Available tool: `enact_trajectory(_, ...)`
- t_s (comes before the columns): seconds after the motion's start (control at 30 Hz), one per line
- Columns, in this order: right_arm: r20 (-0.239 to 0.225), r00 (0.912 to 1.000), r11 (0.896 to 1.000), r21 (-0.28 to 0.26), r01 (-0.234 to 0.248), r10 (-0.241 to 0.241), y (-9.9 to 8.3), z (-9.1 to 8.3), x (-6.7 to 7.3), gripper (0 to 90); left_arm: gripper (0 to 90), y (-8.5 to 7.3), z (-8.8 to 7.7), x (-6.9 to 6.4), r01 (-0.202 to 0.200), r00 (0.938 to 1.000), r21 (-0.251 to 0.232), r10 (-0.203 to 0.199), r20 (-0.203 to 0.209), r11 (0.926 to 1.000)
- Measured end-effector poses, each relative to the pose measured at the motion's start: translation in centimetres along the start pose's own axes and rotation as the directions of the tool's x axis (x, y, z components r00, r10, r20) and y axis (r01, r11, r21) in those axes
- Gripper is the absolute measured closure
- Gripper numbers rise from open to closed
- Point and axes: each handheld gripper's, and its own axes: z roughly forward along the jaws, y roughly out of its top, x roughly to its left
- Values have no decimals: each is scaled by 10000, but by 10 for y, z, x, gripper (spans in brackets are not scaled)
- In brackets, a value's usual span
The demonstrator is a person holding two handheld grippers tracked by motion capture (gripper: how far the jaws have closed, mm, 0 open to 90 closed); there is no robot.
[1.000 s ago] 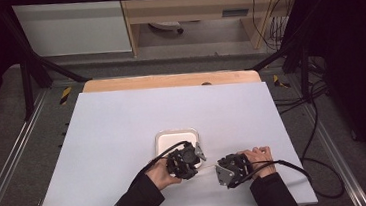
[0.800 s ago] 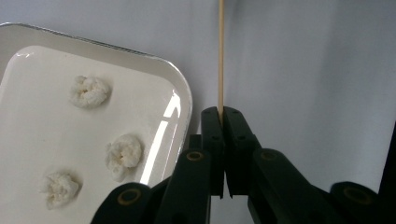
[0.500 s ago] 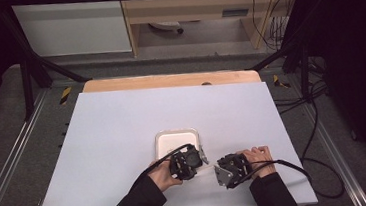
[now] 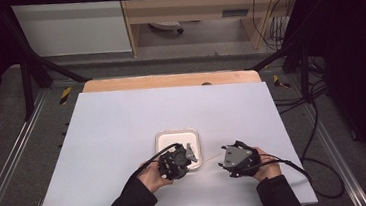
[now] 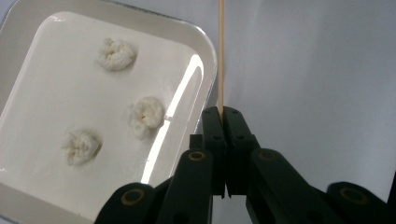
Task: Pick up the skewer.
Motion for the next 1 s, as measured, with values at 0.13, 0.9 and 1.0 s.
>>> enact_trajectory(0.13, -250, 9941, 9943, -134, -1059, 1055, -5, -2, -6, 334, 888, -11, -5, 2, 212, 9996, -192, -215, -157, 9996)
enact_trajectory(0.9, -706, 8892, 8902, -287, -4547, 4520, -16, 8, -12, 89, 886, -88, -27, 8, 2367, 9659, -2684, -2559, -386, 9338)
enact_trajectory(1.0, -683, 8784, 8790, -326, -4758, 4730, -14, 10, -12, 70, 886, -95, -27, 7, 2498, 9606, -2955, -2744, -444, 9221)
